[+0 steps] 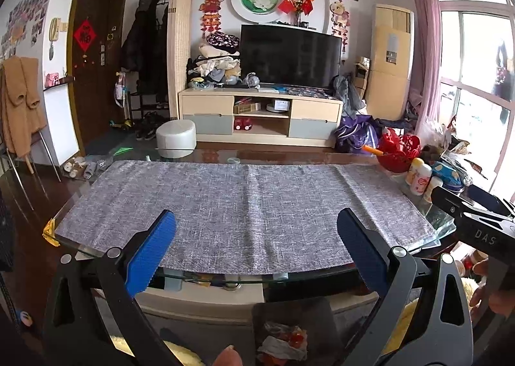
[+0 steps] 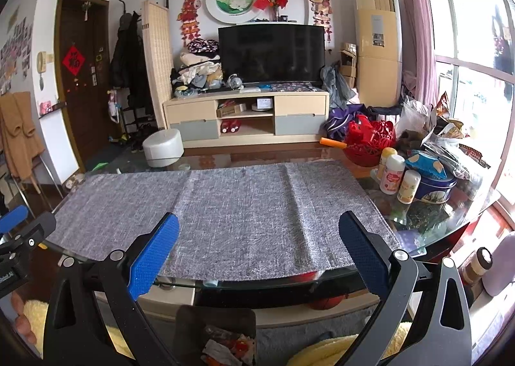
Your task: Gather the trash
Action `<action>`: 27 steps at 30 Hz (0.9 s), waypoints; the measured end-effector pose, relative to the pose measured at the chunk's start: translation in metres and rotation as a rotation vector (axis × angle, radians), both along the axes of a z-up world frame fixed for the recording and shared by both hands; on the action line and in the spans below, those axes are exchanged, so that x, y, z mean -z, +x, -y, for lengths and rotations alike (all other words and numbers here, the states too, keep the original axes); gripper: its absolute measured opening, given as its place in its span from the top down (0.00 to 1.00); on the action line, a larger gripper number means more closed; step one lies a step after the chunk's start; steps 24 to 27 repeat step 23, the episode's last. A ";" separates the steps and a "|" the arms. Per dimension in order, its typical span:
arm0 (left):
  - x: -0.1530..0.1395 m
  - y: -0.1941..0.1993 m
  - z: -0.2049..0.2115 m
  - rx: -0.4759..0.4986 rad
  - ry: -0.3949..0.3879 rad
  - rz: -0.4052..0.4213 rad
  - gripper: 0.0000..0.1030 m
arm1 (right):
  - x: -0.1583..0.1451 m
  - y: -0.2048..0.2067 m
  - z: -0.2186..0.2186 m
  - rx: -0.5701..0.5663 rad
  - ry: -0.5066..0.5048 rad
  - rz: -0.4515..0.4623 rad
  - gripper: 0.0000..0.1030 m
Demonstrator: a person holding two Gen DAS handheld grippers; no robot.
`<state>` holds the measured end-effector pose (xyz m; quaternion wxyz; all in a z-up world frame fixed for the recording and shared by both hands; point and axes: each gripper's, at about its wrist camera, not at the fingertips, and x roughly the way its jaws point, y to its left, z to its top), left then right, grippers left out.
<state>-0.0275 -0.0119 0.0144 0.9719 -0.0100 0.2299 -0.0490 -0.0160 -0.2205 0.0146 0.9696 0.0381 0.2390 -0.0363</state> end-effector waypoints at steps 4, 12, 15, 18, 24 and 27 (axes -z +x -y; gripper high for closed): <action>0.002 0.001 0.004 -0.006 0.019 -0.004 0.08 | 0.001 0.001 0.002 -0.002 0.003 -0.003 0.03; 0.004 0.000 0.005 0.002 0.003 0.004 0.08 | 0.002 0.003 0.005 -0.001 0.008 -0.010 0.03; 0.004 -0.001 0.005 -0.001 0.007 0.003 0.08 | 0.004 0.004 0.006 0.000 0.009 -0.013 0.03; 0.005 0.000 0.006 -0.013 0.026 -0.009 0.08 | 0.004 0.004 0.006 -0.001 0.010 -0.013 0.03; 0.006 0.002 0.006 -0.009 0.030 -0.018 0.08 | 0.004 0.003 0.006 0.001 0.010 -0.014 0.03; 0.006 0.002 0.006 -0.009 0.030 -0.018 0.08 | 0.004 0.003 0.006 0.001 0.010 -0.014 0.03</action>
